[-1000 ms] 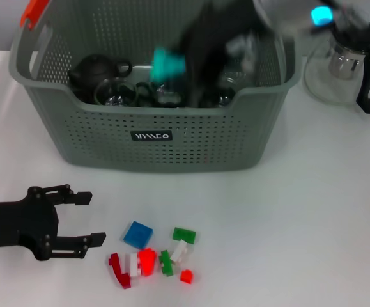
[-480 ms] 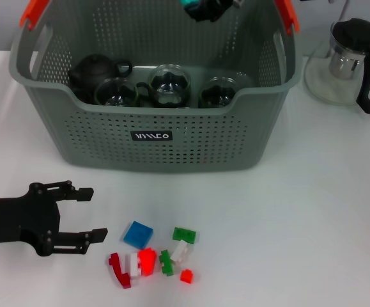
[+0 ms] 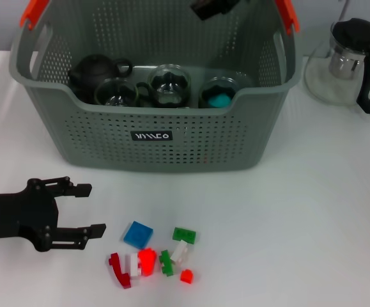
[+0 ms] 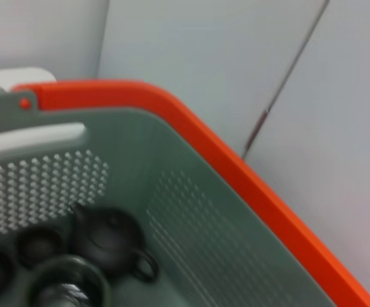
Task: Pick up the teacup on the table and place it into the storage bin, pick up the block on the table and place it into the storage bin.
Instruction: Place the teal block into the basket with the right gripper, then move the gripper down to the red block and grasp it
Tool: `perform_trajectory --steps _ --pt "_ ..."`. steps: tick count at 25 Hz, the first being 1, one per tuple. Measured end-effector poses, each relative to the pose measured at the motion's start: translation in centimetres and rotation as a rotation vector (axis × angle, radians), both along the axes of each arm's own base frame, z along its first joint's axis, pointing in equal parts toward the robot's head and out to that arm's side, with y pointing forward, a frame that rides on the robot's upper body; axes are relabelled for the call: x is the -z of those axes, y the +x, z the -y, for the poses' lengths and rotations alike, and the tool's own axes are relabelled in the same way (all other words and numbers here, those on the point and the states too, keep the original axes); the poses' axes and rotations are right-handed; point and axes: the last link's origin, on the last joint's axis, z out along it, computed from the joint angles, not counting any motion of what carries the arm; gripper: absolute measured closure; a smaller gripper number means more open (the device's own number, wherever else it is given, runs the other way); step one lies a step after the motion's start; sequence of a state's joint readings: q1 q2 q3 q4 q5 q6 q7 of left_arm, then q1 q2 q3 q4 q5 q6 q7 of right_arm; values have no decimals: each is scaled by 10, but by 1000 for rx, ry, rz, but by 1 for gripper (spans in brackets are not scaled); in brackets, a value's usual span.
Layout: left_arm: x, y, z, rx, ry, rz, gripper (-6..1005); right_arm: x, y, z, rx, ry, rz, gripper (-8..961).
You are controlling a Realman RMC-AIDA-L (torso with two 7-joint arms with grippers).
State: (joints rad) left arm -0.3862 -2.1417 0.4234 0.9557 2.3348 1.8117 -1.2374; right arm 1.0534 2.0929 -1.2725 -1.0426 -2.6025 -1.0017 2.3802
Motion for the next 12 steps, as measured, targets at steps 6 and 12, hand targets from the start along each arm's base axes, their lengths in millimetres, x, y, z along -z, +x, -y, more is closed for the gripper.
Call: perform_trajectory --steps 6,12 --pt "-1 0 -1 1 2 -1 171 -15 -22 42 -115 -150 -59 82" --pt "-3 -2 -1 -7 10 -5 171 -24 -10 97 -125 -365 39 13"
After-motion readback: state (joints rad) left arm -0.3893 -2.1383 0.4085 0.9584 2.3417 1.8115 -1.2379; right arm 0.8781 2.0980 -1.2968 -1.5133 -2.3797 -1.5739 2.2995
